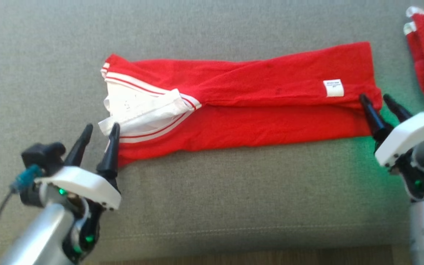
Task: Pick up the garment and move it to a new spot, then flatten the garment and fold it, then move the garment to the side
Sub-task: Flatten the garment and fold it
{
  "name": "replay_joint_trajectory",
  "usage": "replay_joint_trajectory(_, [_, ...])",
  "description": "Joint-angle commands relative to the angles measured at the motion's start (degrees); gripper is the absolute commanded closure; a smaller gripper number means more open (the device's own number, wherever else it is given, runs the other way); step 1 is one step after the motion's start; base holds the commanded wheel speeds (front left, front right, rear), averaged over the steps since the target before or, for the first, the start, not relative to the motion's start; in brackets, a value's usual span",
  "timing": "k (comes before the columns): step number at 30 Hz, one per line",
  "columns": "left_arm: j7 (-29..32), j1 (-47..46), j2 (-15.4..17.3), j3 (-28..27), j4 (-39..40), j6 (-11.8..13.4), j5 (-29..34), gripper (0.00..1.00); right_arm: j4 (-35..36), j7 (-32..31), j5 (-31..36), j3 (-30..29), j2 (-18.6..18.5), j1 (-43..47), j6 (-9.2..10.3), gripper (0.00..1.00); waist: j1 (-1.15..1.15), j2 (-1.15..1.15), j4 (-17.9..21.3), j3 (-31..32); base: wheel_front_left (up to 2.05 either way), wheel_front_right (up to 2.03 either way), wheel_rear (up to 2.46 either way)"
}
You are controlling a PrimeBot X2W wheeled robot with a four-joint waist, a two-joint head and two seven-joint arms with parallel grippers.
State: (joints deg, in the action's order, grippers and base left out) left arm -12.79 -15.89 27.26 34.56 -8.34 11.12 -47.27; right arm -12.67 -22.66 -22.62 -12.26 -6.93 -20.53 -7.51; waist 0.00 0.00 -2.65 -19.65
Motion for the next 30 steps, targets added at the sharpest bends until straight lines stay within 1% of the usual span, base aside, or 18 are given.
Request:
replay_joint_trajectory(1, [-0.75,0.14,1.03,-1.64,1.7,1.37,1.35,0.0,1.37,1.17,-0.17,0.54,0.51,1.08,0.02,0.0,0.0,0.0,0.12,1.7,0.0,0.0,0.0])
replay_joint_trajectory(7, [-1.91,3.79,-1.94,-0.25,5.52,7.97,8.11,0.0,-2.17,5.5,-0.63,-3.7,2.06,2.24,0.02,0.0,0.0,0.0,-1.55,4.61,0.0,0.0,0.0])
replay_joint_trajectory(8, [-1.91,3.79,-1.94,-0.25,5.52,7.97,8.11,0.0,-2.17,5.5,-0.63,-3.7,2.06,2.24,0.02,0.0,0.0,0.0,-1.55,4.61,0.0,0.0,0.0])
replay_joint_trajectory(10, [-2.07,5.03,-2.68,0.14,7.19,10.14,11.17,0.0,-3.86,6.35,-0.87,-5.11,2.49,2.01,0.02,0.0,0.0,0.0,-2.34,5.43,0.0,0.0,0.0])
replay_joint_trajectory(13, [-2.16,6.5,-2.96,2.32,9.48,12.87,17.77,0.0,-6.54,7.16,-0.97,-6.74,2.78,1.26,0.02,0.0,0.0,0.0,-3.66,6.33,0.0,0.0,0.0])
replay_joint_trajectory(16, [-2.18,7.57,-3.93,3.75,11.41,14.24,22.55,0.0,-9.71,7.87,-0.01,-8.87,2.76,-0.17,0.02,0.0,0.0,0.0,-5.1,6.66,0.0,0.0,0.0])
replay_joint_trajectory(21, [-2.19,8.82,-5.33,4.55,11.59,15.0,26.55,0.0,-15.64,8.23,3.34,-12.33,2.1,-3.22,0.02,0.0,0.0,0.0,-7.49,6.82,0.0,0.0,0.0])
replay_joint_trajectory(25, [-2.2,8.77,-5.63,5.11,10.77,15.6,30.09,0.0,-20.57,7.3,8.42,-14.98,0.91,-5.37,0.02,0.0,0.0,0.0,-8.97,6.85,0.0,0.0,0.0])
replay_joint_trajectory(26, [-2.2,8.78,-5.82,5.25,10.6,15.6,30.61,0.0,-21.65,6.64,9.33,-15.38,0.84,-5.85,0.02,0.04,0.0,0.0,-9.31,6.85,0.0,0.0,0.0])
replay_joint_trajectory(27, [-2.2,8.84,-6.06,5.3,10.42,15.59,30.94,0.0,-22.56,6.04,9.99,-15.82,0.84,-6.21,0.02,0.21,0.0,0.0,-9.64,6.85,0.0,0.0,0.0])
replay_joint_trajectory(29, [-2.2,9.05,-6.39,5.09,10.04,15.64,31.36,0.0,-23.94,4.38,11.12,-15.84,0.89,-6.43,0.02,0.53,0.0,0.0,-10.1,6.87,0.0,0.0,0.0])
replay_joint_trajectory(30, [-2.2,9.22,-6.54,4.83,9.9,15.71,31.42,0.0,-24.3,3.47,11.43,-15.8,1.01,-6.34,0.02,0.62,0.0,0.0,-10.21,6.91,0.0,0.0,0.0])
